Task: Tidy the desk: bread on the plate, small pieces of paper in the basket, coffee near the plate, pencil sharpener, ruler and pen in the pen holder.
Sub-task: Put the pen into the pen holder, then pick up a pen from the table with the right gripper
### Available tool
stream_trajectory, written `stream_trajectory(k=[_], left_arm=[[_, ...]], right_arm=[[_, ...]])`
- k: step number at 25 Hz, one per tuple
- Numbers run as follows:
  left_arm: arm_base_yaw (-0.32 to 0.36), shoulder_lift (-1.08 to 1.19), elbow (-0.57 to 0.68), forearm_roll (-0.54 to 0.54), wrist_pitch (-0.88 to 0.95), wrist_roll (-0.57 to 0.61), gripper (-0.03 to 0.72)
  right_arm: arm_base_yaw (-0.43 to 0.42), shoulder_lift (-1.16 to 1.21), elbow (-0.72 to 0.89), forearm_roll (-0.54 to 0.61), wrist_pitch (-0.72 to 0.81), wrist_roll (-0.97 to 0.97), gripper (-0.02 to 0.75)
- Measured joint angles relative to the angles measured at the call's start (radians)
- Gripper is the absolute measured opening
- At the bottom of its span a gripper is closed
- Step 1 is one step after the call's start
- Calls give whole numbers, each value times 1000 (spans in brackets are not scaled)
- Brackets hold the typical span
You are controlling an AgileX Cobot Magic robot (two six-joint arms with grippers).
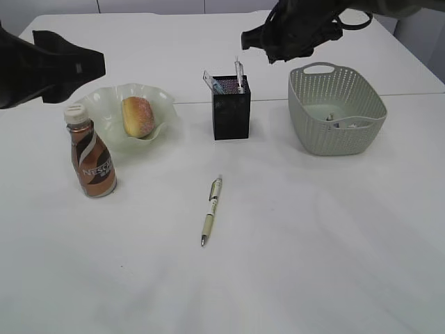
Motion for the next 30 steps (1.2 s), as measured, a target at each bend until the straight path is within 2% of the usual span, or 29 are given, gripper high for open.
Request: stream_trajectory(k=[4, 8, 17, 23, 30], left_arm=[[0, 0, 0, 0, 0, 0, 380], [0, 0, 0, 0, 19, -11, 380], [0, 0, 0, 0, -73, -32, 380], [0, 0, 0, 0, -90, -97, 380], [0, 0, 0, 0, -39, -163, 380]], right_arm=[[25, 0, -71, 94, 310, -63, 238], [27, -4, -121, 181, 494, -81, 238], [33, -6, -131, 435, 521, -73, 248], [106, 31, -133, 473, 521, -26, 434], [129, 86, -133, 517, 521, -15, 463]])
